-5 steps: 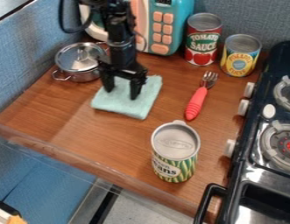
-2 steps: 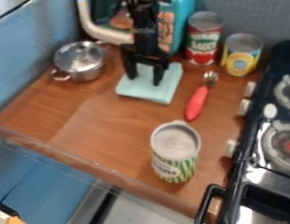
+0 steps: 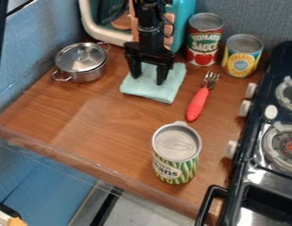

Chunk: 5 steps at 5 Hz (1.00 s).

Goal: Take the white towel and put between the silver pot and the red fork

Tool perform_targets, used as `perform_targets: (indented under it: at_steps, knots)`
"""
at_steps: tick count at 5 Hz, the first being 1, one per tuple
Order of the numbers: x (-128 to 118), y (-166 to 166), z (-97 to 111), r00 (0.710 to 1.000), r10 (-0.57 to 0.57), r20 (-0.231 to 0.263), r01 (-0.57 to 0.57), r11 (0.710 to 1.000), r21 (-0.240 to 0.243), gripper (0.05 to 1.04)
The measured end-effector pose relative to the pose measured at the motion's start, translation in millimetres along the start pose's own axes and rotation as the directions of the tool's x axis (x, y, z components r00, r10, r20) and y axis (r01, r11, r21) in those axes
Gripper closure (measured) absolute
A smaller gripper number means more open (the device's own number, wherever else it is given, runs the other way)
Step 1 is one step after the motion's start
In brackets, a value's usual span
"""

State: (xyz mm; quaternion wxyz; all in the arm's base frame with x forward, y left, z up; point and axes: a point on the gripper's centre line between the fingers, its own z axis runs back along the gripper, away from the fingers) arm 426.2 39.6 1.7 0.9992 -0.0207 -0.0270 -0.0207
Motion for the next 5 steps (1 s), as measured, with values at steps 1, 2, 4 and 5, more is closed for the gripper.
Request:
perform_targets:
  at_steps: [1, 2, 4, 5]
  knots:
    - [0, -7, 13, 0.999, -0.034, 0.01, 0.035, 0.999, -0.006, 0.085]
    - [3, -9, 38, 0.998, -0.047, 0.052, 0.047, 0.999, -0.004, 0.085]
    - [-16, -6, 75, 0.993, -0.026, 0.113, 0.024, 0.999, 0.025, 0.085]
    - [-24, -2, 71, 0.996, -0.003, 0.093, -0.001, 0.999, 0.038, 0.085]
